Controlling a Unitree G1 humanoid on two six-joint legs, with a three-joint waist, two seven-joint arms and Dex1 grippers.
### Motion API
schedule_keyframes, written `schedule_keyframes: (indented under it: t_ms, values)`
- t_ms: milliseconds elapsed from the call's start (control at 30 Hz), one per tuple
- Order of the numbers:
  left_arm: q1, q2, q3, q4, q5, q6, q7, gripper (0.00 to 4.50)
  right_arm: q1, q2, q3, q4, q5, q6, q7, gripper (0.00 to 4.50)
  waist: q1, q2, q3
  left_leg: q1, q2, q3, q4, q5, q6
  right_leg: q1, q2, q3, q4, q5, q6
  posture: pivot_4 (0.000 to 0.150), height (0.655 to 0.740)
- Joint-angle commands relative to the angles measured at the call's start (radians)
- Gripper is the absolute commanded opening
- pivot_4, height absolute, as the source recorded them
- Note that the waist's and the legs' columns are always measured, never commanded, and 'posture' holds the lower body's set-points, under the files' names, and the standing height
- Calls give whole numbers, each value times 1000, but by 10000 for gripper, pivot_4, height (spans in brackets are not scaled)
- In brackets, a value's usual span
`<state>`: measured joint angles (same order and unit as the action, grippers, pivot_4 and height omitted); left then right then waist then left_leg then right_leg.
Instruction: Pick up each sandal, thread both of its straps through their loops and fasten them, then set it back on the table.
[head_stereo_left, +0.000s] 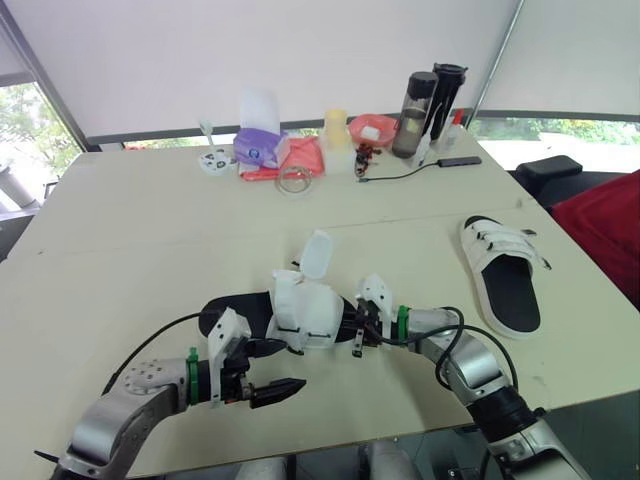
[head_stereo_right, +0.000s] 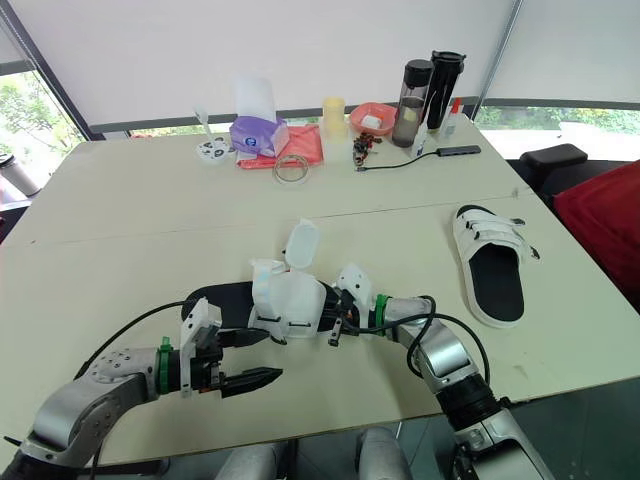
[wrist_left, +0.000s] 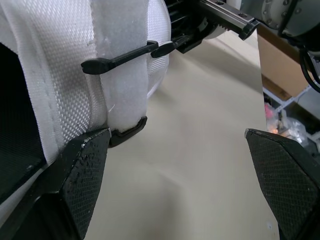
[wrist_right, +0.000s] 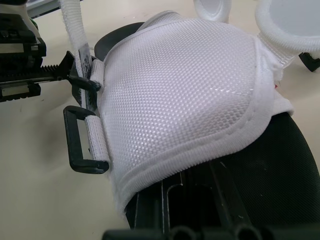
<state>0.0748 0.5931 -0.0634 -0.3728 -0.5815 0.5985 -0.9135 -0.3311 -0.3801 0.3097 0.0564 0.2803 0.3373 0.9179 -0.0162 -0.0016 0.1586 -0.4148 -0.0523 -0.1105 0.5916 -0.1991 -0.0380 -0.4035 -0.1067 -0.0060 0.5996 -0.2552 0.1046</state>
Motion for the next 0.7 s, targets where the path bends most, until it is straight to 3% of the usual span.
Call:
schedule_keyframes:
  t_ms: [33, 267, 700]
  values:
    - [-18, 2, 55, 19, -11, -13, 19, 44750, 38, -14, 39, 83, -66, 57, -24, 0, 1, 0, 0, 0, 0, 0, 0, 0, 0, 0, 0, 0, 0, 0, 0, 1500, 7400]
    - [-18, 16, 130, 25, -78, 13, 21, 44750, 40, -14, 44, 83, -67, 58, -20, 0, 0, 0, 0, -1, 0, 0, 0, 0, 0, -1, 0, 0, 0, 0, 0, 1500, 7400]
    - [-80, 16, 38, 84, -24, -13, -54, 44750, 35, -19, 45, 86, -70, 57, -13, 0, 2, 0, 0, -1, 0, 0, 0, 0, 0, -1, 0, 0, 0, 0, 0, 1500, 7400]
